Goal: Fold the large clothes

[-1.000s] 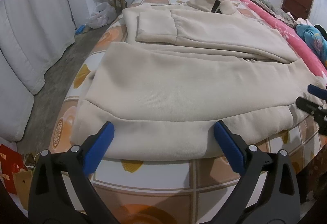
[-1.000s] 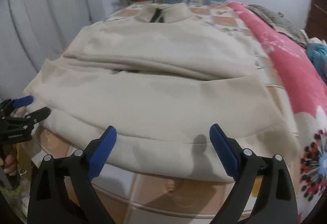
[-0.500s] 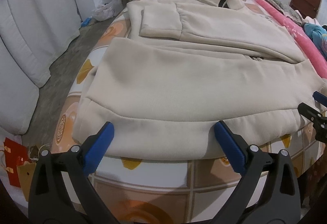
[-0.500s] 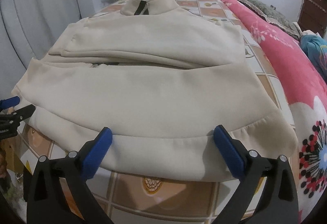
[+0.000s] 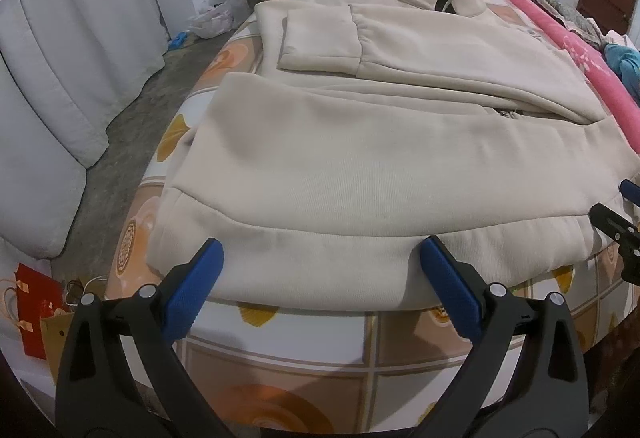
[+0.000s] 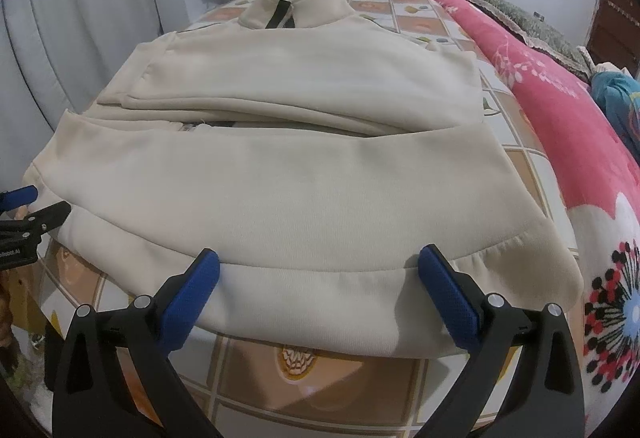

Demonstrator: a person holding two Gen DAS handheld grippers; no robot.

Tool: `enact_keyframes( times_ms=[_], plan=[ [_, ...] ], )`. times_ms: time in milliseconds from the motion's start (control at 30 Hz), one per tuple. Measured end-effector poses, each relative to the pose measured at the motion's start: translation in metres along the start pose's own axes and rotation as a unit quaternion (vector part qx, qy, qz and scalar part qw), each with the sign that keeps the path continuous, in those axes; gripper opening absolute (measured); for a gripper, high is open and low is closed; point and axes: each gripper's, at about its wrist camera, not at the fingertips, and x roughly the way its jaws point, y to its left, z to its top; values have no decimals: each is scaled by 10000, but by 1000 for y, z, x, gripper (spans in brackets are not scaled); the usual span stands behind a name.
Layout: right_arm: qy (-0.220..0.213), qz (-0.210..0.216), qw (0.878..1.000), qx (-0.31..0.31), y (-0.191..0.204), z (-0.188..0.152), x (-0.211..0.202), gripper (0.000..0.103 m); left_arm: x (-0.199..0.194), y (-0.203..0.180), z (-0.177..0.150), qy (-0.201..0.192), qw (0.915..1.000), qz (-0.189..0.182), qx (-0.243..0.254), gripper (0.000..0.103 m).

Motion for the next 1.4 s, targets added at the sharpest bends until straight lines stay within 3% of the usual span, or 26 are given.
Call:
enact_keyframes(
  times_ms=[1400],
  plan=[
    [33,-70,9999,-109,2,-3,0,96,0,4,-1,-108,9999,-117,6,96]
  ],
)
